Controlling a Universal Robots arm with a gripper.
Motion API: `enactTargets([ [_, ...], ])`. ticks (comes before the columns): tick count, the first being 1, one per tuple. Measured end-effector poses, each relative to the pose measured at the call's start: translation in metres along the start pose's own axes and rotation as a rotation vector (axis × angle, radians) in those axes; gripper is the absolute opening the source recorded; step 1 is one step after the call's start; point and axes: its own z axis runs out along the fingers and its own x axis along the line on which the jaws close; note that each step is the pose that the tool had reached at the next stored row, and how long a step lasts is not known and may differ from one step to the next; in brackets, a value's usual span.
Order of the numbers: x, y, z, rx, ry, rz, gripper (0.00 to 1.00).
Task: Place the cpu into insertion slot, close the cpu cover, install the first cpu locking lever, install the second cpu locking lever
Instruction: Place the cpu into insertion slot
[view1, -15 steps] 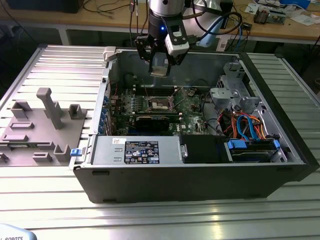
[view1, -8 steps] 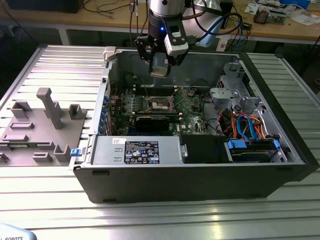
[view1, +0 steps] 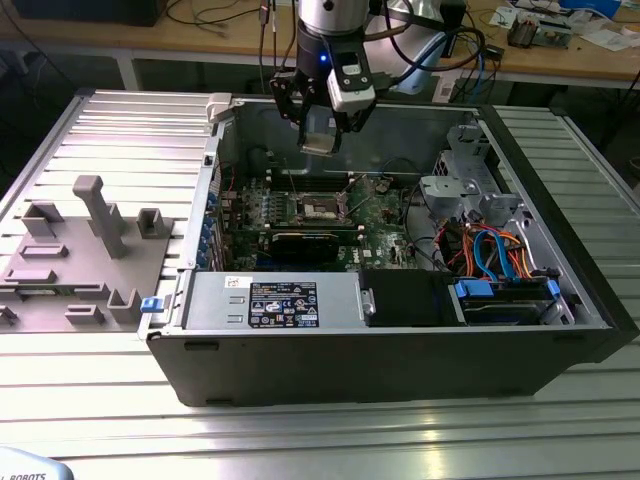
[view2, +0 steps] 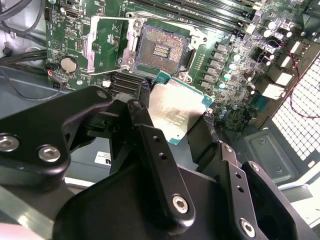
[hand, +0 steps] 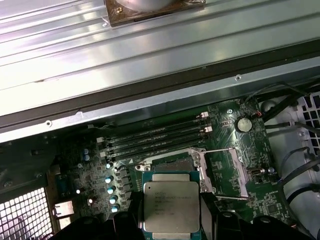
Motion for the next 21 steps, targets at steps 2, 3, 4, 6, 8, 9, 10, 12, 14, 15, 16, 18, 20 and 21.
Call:
enactTargets([
  [2,0.0,0.0,0.0001,0.0,-0.0004,0.005,0.54],
  [3,0.0,0.0,0.0002,-0.0001,-0.0006,0.007,0.54],
  [4,0.0,0.0,0.0003,-0.0001,-0.0008,0.01,0.54],
  [6,0.0,0.0,0.0005,-0.0002,-0.0014,0.017,0.54],
  [8,0.0,-0.0001,0.0007,-0.0003,-0.0018,0.022,0.54],
  [9,0.0,-0.0001,0.0008,-0.0004,-0.002,0.025,0.54],
  [10,0.0,-0.0001,0.0009,-0.0005,-0.0022,0.028,0.54],
  [12,0.0,-0.0001,0.0011,-0.0006,-0.003,0.037,0.54],
  [14,0.0,-0.0001,0.0013,-0.0007,-0.0035,0.043,0.54],
  [15,0.0,-0.0001,0.0013,-0.0008,-0.0037,0.045,0.54],
  [16,0.0,-0.0001,0.0014,-0.0009,-0.0039,0.048,0.54],
  [18,0.0,-0.0001,0.0017,-0.001,-0.0044,0.055,0.54],
  [20,0.0,-0.0002,0.002,-0.0012,-0.0052,0.065,0.54],
  [21,-0.0001,-0.0002,0.0021,-0.0012,-0.0055,0.068,0.54],
])
